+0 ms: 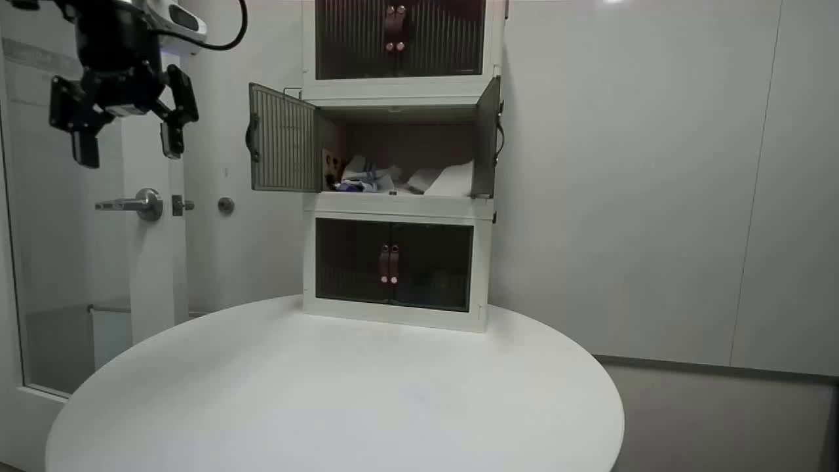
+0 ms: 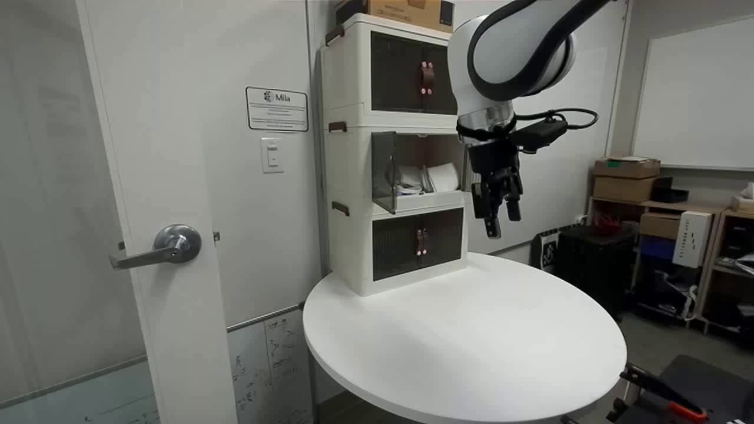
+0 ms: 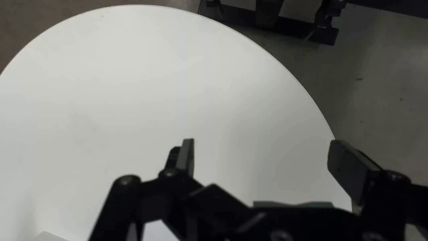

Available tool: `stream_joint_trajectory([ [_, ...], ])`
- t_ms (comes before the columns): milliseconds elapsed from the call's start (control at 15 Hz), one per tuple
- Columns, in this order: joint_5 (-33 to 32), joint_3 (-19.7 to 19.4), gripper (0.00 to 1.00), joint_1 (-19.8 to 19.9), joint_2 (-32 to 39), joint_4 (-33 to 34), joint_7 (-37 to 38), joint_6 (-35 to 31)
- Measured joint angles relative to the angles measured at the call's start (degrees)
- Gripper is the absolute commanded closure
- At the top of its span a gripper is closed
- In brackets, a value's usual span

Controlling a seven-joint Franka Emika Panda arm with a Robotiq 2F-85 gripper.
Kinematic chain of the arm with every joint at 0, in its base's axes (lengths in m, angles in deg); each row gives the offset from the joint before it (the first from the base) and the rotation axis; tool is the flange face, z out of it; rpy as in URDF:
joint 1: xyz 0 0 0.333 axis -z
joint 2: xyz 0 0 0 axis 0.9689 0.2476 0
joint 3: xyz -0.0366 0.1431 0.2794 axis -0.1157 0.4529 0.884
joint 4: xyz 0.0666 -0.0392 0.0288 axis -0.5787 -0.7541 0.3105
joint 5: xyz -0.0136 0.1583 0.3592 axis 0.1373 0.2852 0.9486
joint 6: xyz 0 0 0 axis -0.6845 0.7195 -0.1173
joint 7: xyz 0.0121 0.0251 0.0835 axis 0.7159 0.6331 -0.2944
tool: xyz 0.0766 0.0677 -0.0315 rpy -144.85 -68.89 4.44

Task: Remove a towel from the middle shelf and put it on the table

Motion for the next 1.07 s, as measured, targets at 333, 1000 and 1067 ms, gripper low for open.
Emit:
stream_joint_trajectory([
  [333,0.00,0.00,0.00,0.00,0.00,0.00,0.00,0.00],
  [1000,-17.94,-4.79,0.00,4.53,12.69,17.91,0.01,-9.97],
  [1067,-19.30,-5.30,0.00,4.77,15.34,20.92,0.09,-11.52],
])
